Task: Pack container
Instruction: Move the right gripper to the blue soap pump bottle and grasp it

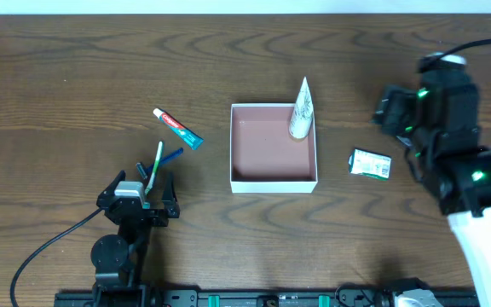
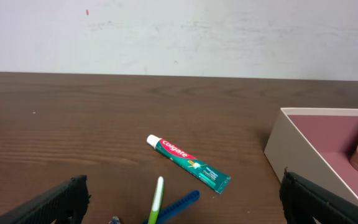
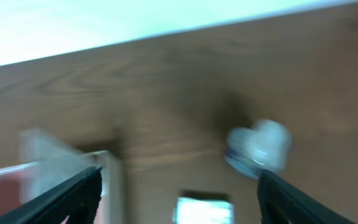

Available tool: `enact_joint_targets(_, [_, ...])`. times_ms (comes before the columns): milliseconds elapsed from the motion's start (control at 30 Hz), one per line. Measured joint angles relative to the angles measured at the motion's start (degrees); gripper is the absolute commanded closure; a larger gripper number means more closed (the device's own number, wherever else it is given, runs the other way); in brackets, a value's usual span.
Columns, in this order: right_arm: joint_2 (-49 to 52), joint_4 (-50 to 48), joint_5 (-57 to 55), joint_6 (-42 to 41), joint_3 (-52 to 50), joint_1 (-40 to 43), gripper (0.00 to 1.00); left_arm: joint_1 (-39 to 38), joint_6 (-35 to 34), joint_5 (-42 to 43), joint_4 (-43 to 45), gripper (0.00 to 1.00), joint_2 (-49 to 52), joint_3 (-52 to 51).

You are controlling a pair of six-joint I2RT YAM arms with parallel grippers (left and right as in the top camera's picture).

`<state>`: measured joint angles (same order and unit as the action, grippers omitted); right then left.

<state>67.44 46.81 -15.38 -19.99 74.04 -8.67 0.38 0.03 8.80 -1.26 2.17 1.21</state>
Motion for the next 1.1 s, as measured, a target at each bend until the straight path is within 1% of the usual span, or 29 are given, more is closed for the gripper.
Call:
enact_joint_targets(100, [2.2,0.7,1.0,-0.4,0.0,7.4,0.16,0.0,0.0,0.0,0.0,0.02,0.0,0.0])
enact_joint_targets(167, [3.6,0.7,1.7,-0.4,0.0,10.8,0.16,0.0,0.0,0.0,0.0,0.02,0.0,0.0])
enact_joint_targets(267, [6.6,0.3,2.6,-0.4,0.0,15.1,0.13,0.0,0.0,0.0,0.0,0.02,0.0,0.0])
enact_joint_targets(367, [9.7,-1.2,3.4,-0.4,0.0,17.4,0.13,0.0,0.0,0.0,0.0,0.02,0.0,0.0])
enact_joint_targets(700, [20.7,-5.9,5.4,-0.2,0.0,18.2,0.13,0.0,0.0,0.0,0.0,0.02,0.0,0.0])
enact_joint_targets(867, [24.5,-7.4,6.8,1.0,0.0,18.2,0.19,0.0,0.0,0.0,0.0,0.02,0.0,0.0])
enact_joint_targets(1100, [25.9,-7.8,9.0,2.8,0.0,18.2,0.27,0.0,0.0,0.0,0.0,0.02,0.0,0.0])
